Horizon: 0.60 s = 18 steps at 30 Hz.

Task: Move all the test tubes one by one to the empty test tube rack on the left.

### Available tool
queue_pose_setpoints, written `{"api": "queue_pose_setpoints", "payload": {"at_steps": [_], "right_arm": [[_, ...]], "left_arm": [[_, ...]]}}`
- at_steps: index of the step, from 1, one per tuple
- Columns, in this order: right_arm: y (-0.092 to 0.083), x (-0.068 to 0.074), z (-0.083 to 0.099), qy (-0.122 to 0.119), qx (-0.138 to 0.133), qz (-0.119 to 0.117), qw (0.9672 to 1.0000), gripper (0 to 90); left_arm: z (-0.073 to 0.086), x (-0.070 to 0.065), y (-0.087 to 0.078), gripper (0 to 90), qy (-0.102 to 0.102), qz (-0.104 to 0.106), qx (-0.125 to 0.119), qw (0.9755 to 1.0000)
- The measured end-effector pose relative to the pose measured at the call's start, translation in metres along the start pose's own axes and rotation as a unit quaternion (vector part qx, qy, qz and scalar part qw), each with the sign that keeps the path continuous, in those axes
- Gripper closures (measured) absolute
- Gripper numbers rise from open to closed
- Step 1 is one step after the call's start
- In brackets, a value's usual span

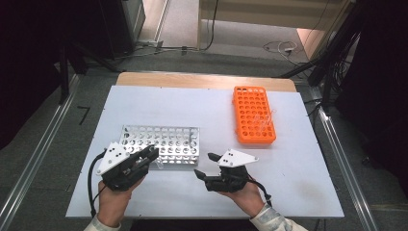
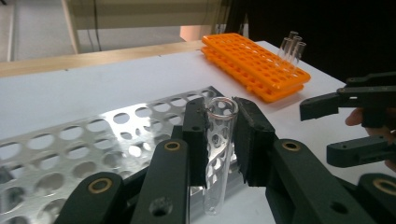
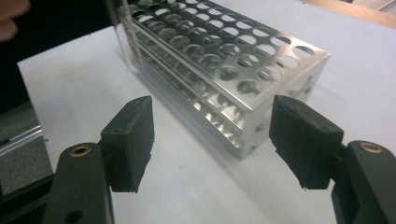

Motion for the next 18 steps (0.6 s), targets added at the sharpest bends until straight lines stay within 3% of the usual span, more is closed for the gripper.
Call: {"api": "queue_pose_setpoints", "payload": {"at_steps": [12,18], "right_arm": [[-0.012,-0.025,0.001,0.012,-0.005,0.029,0.9995,29.8],[-0.020,-0.034,0.001,0.020,-0.011,0.043,0.9988,29.7]], "left_arm": [[-0.014,0.038,-0.020,75.0,0.000,-0.055,-0.019,0.9983],[-0.018,0.057,-0.028,75.0,-0.005,-0.084,-0.026,0.9961]]}}
Point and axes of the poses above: each handheld gripper's, and its own axes: y roughly forward along the jaws, z roughly out of its underside, x roughly to its left, the point moved 8 cm from there along y, roughly forward along the jaws, and after that the axes turned 7 degrees about -x, right-handed, at the moved point
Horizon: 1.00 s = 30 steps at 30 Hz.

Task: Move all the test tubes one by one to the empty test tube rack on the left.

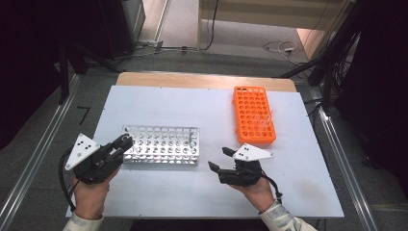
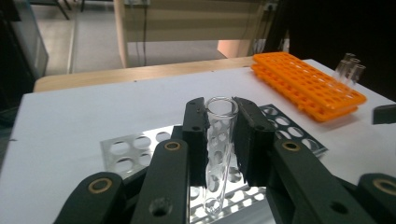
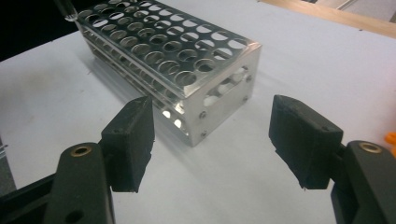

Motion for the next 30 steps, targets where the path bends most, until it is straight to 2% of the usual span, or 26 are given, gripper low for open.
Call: {"api": "queue_pose_setpoints", "payload": {"at_steps": [2,7,10,18,25,30], "right_arm": [[-0.003,-0.004,0.001,0.004,0.000,0.005,1.0000,29.6],[-0.008,-0.014,0.002,0.007,-0.002,0.017,0.9998,29.6],[-0.011,-0.018,0.002,0.009,-0.002,0.023,0.9997,29.6],[-0.015,-0.025,0.002,0.014,-0.004,0.031,0.9994,29.7],[-0.016,-0.027,0.002,0.015,-0.006,0.034,0.9993,29.8],[-0.016,-0.028,0.002,0.016,-0.007,0.036,0.9992,29.8]], "left_arm": [[-0.001,0.008,-0.001,75.0,-0.003,-0.013,-0.002,0.9999],[-0.001,0.025,-0.003,75.0,0.010,-0.052,-0.008,0.9986],[-0.001,0.031,-0.002,75.0,0.010,-0.065,-0.013,0.9978],[0.005,0.035,0.005,75.0,0.014,-0.071,-0.004,0.9974],[0.012,0.033,0.011,74.9,0.034,-0.083,0.003,0.9959],[0.020,0.034,0.014,74.8,0.039,-0.090,0.011,0.9951]]}}
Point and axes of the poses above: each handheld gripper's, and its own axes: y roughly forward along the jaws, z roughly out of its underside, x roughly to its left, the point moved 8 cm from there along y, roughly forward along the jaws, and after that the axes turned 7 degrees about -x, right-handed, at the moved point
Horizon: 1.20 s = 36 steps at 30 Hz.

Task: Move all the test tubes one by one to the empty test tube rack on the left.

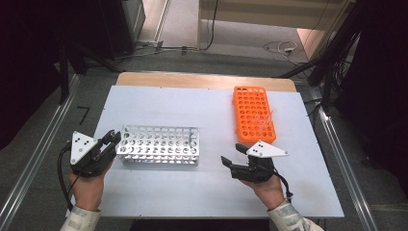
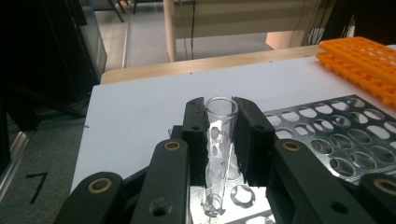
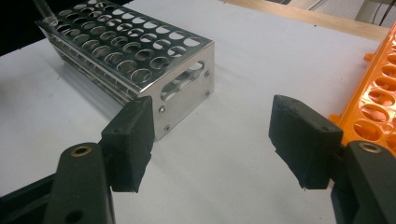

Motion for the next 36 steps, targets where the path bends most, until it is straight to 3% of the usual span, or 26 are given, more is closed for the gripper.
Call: {"api": "queue_pose_setpoints", "payload": {"at_steps": [11,19,29,36], "right_arm": [[0.000,0.000,0.001,0.000,0.001,0.002,1.0000,29.8],[0.001,0.000,0.002,-0.001,0.004,0.002,1.0000,29.8],[0.002,-0.001,0.003,-0.002,0.006,0.003,1.0000,29.8],[0.000,-0.004,0.002,0.000,0.002,0.008,1.0000,29.8]], "left_arm": [[0.014,-0.001,0.003,74.7,0.003,-0.005,0.014,0.9999],[0.027,-0.007,0.006,74.6,0.021,-0.011,0.029,0.9993],[0.035,-0.005,0.010,72.0,0.018,-0.013,0.045,0.9987],[0.031,-0.004,0.006,59.9,0.007,-0.018,0.036,0.9992]]}}
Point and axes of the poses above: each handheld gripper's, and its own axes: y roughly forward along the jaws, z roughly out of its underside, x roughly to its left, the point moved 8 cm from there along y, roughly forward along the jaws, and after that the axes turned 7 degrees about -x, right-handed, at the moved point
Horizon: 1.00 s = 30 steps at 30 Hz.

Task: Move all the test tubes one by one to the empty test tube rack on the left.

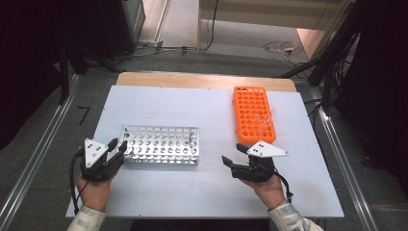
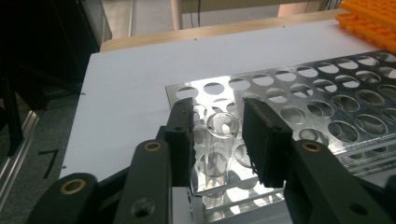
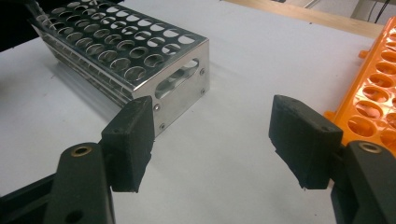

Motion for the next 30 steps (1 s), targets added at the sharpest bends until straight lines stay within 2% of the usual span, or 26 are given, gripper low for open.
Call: {"api": "queue_pose_setpoints", "payload": {"at_steps": [3,6,7,9,13,17,23,30], "right_arm": [[-0.002,-0.003,0.000,0.002,0.000,0.004,1.0000,29.7],[-0.006,-0.009,0.000,0.006,-0.002,0.012,0.9999,29.7],[-0.008,-0.011,0.000,0.008,-0.003,0.016,0.9998,29.7],[-0.011,-0.017,0.000,0.012,-0.004,0.025,0.9996,29.7],[-0.015,-0.031,0.003,0.023,-0.004,0.045,0.9987,29.7],[-0.016,-0.045,0.007,0.028,0.000,0.069,0.9972,29.8],[-0.016,-0.065,0.011,0.038,0.002,0.099,0.9943,30.3],[-0.013,-0.089,0.017,0.042,0.008,0.142,0.9889,33.8]], "left_arm": [[-0.002,0.001,-0.003,49.8,-0.005,-0.006,-0.007,0.9999],[-0.008,0.000,-0.008,38.8,-0.014,-0.011,-0.023,0.9996],[-0.011,-0.002,-0.010,35.8,-0.017,-0.011,-0.028,0.9994],[-0.015,-0.009,-0.014,29.8,-0.027,0.002,-0.036,0.9990],[-0.020,-0.025,-0.019,27.5,-0.031,0.034,-0.040,0.9982],[-0.019,-0.037,-0.018,26.1,-0.036,0.058,-0.033,0.9972],[-0.017,-0.043,-0.017,25.3,-0.031,0.068,-0.027,0.9968],[-0.015,-0.050,-0.016,21.7,-0.027,0.081,-0.019,0.9962]]}}
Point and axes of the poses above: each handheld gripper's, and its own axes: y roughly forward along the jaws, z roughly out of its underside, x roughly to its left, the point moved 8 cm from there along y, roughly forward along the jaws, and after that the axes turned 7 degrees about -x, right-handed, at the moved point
